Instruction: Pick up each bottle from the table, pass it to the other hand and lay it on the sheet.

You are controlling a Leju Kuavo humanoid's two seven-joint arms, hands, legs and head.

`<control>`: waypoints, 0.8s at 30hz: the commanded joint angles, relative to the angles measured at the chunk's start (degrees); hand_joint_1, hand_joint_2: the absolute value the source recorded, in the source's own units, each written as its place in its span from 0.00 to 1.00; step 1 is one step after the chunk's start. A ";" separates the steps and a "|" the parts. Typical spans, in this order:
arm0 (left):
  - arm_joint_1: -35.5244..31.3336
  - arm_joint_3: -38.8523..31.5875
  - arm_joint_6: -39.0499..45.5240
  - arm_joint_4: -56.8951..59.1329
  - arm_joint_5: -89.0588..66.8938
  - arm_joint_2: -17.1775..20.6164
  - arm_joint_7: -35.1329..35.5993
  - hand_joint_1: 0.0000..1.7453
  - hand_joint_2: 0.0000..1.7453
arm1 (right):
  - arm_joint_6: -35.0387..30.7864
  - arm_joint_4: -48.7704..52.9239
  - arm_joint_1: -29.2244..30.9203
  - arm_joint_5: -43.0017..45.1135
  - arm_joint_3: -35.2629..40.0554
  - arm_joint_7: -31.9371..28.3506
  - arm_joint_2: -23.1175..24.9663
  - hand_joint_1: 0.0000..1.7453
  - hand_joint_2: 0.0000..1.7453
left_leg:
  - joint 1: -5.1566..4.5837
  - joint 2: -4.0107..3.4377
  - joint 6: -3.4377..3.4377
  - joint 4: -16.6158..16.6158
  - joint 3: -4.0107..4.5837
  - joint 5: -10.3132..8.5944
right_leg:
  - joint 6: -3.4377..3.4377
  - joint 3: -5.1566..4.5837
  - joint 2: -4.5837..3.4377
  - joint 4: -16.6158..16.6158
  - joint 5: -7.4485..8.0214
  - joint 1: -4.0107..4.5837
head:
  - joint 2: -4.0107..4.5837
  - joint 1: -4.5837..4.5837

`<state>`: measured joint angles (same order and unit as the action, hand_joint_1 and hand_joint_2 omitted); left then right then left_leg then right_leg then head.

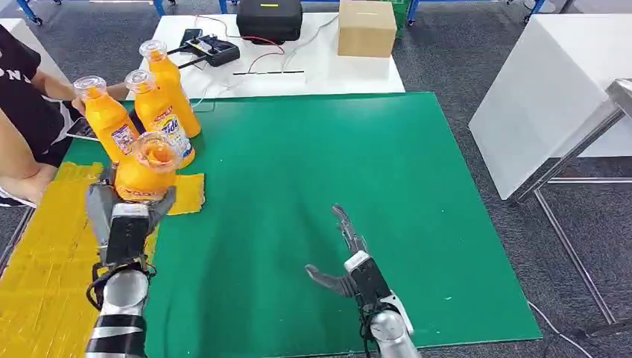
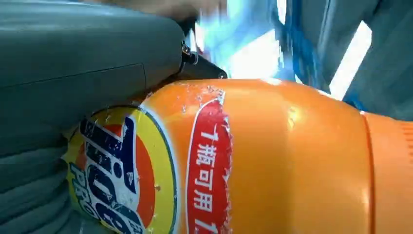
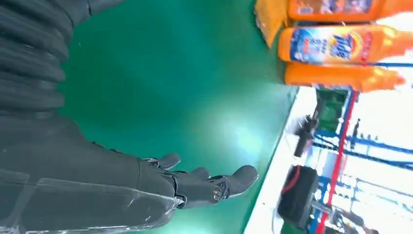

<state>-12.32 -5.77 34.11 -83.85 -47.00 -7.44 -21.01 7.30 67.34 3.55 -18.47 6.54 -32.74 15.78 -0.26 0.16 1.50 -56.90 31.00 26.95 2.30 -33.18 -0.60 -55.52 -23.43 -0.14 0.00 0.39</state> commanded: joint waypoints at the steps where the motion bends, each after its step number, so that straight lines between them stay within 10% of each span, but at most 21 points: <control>1: -10.28 -8.60 5.89 17.49 -18.93 6.48 2.82 1.00 1.00 | 0.93 2.57 0.70 2.25 -3.57 0.00 -2.21 0.00 1.00 | 0.04 0.13 -0.17 0.09 -0.21 -0.05 | -0.09 0.22 0.20 0.04 -0.02 0.04 | 0.00 0.02; 5: -11.36 -9.32 5.89 19.83 -41.94 8.08 11.57 1.00 1.00 | 0.50 1.88 1.54 4.04 -3.33 -0.42 -2.72 0.00 1.00 | 0.05 -0.01 -0.22 0.00 -0.10 -0.07 | -0.03 0.09 0.05 -0.05 -0.01 0.04 | 0.00 0.00; 24: -17.44 6.92 5.89 47.57 -36.68 12.69 27.44 1.00 1.00 | 0.29 1.29 3.42 7.95 -1.60 -0.48 -3.14 0.00 1.00 | 0.07 -0.09 -0.21 0.00 -0.07 -0.09 | -0.03 0.06 -0.04 -0.04 0.02 0.06 | 0.00 -0.04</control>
<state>-25.87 -3.01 39.17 -49.85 -83.82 4.96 6.10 8.35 70.40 4.21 -11.26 3.89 -33.51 14.16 -0.26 0.15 1.37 -56.90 31.00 26.84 2.30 -33.18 -0.61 -55.60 -23.42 -0.16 0.00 0.35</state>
